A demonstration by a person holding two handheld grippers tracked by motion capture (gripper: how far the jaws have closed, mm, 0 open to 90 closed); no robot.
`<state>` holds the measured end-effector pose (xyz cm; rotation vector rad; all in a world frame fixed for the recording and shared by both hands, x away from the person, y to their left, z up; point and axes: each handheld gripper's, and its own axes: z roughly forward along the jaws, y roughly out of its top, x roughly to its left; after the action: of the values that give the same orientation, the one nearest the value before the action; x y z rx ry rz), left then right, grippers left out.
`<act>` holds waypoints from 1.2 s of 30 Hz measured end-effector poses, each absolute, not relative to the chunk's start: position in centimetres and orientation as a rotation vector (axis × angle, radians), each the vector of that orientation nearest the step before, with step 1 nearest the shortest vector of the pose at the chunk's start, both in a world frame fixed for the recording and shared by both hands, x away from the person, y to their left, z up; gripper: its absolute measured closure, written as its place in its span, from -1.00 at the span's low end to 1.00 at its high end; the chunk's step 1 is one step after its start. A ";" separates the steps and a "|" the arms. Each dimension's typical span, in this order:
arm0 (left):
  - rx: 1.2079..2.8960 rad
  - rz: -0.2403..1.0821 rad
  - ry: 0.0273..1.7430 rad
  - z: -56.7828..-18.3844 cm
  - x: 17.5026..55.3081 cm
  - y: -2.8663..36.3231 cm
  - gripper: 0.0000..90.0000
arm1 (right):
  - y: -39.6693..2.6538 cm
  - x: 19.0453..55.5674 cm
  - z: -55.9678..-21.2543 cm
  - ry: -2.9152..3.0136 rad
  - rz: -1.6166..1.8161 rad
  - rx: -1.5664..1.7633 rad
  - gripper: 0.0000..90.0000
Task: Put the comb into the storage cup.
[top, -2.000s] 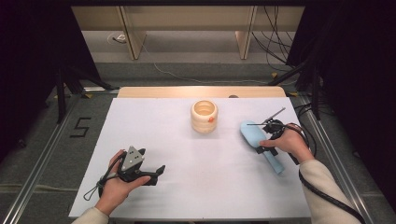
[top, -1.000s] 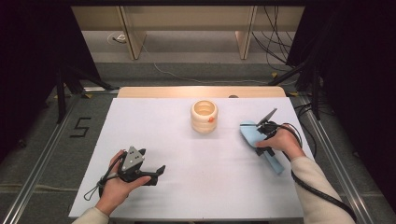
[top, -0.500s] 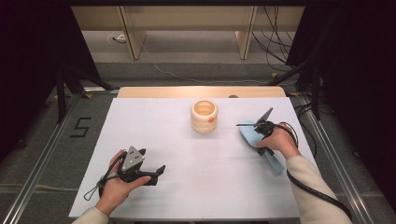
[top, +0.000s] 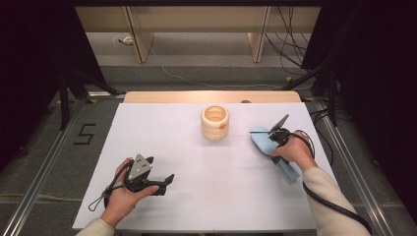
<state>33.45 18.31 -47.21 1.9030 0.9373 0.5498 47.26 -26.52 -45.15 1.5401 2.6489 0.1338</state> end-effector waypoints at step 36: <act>1.903 0.548 0.941 -47.2 33.5 18.3 -0.86 | -27.9 45.6 -43.1 2.516 0.437 1.510 0.56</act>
<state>33.49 18.29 -47.24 1.9034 0.9405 0.5483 45.59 -27.88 -43.10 1.5102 2.5165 0.4367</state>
